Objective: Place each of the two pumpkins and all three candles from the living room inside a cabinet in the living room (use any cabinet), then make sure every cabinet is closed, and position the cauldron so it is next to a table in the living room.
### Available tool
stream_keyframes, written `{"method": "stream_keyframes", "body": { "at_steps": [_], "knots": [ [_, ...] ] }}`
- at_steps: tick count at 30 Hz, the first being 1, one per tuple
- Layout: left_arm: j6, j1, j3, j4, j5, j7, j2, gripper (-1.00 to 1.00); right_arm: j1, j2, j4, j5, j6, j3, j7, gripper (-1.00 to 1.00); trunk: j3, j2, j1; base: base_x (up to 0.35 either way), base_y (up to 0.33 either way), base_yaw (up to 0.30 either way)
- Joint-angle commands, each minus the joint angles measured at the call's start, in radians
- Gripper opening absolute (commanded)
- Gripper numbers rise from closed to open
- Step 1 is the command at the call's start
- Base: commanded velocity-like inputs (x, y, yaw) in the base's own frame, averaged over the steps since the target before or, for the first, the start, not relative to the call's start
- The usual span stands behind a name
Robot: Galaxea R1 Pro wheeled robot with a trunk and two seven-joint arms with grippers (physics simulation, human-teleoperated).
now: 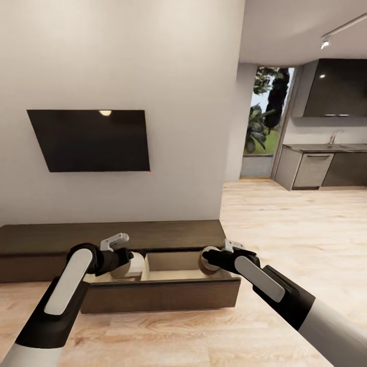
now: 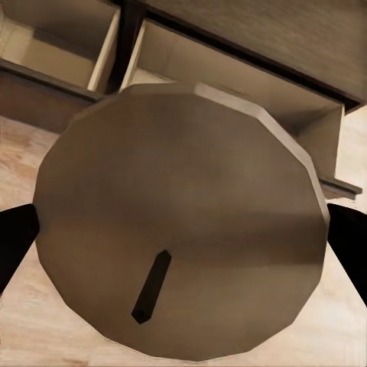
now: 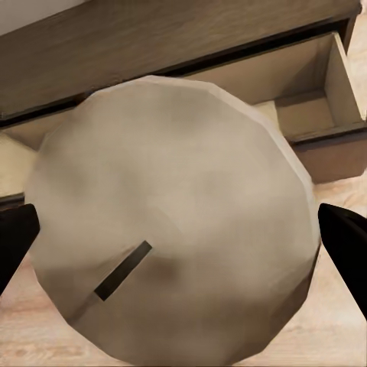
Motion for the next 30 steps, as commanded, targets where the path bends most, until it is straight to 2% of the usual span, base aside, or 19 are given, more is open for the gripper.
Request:
{"method": "stream_keyframes", "body": {
  "at_steps": [1, 9, 17, 22, 23, 26, 28, 30],
  "knots": [
    [0.001, -0.001, -0.002, -0.001, 0.009, 0.010, 0.000, -1.00, -0.002, -0.001, -0.002, -0.003, 0.001, 0.002, -0.008, -1.00, -0.001, -0.001, 0.001, 0.317, 0.110, 0.000],
    [0.001, -0.001, -0.004, 0.003, 0.004, 0.011, -0.001, -1.00, -0.002, -0.001, 0.000, -0.003, 0.001, 0.002, -0.007, -1.00, -0.001, -0.001, 0.001, 0.331, 0.021, 0.000],
    [0.001, -0.001, -0.007, 0.008, 0.003, 0.017, -0.006, -1.00, -0.002, 0.001, 0.010, -0.003, 0.001, 0.003, -0.007, -1.00, -0.001, -0.001, 0.001, 0.316, -0.098, 0.000],
    [0.001, -0.001, -0.031, 0.022, 0.001, 0.020, -0.011, -1.00, -0.002, 0.003, 0.018, -0.003, 0.001, 0.004, -0.007, -1.00, -0.001, -0.001, 0.001, 0.308, -0.135, 0.000],
    [0.001, -0.001, -0.034, 0.024, 0.001, 0.020, -0.013, -1.00, -0.002, 0.014, 0.021, -0.003, 0.002, 0.004, -0.007, -1.00, -0.001, -0.001, 0.001, 0.308, -0.137, 0.000],
    [0.001, -0.002, -0.038, 0.050, 0.000, 0.020, -0.014, -1.00, -0.002, 0.097, 0.099, 0.010, 0.007, 0.006, -0.008, -1.00, -0.001, -0.001, 0.001, 0.308, -0.137, 0.000],
    [0.001, -0.002, -0.042, 0.057, -0.001, 0.020, -0.014, -1.00, -0.002, 0.145, 0.139, 0.041, 0.013, 0.006, -0.008, -1.00, -0.001, -0.001, 0.001, 0.308, -0.137, 0.000],
    [0.001, -0.003, -0.052, 0.060, -0.002, 0.020, -0.014, -1.00, -0.002, 0.211, 0.182, 0.097, 0.016, 0.007, -0.009, -1.00, -0.001, -0.001, 0.001, 0.308, -0.137, 0.000]
  ]
}}
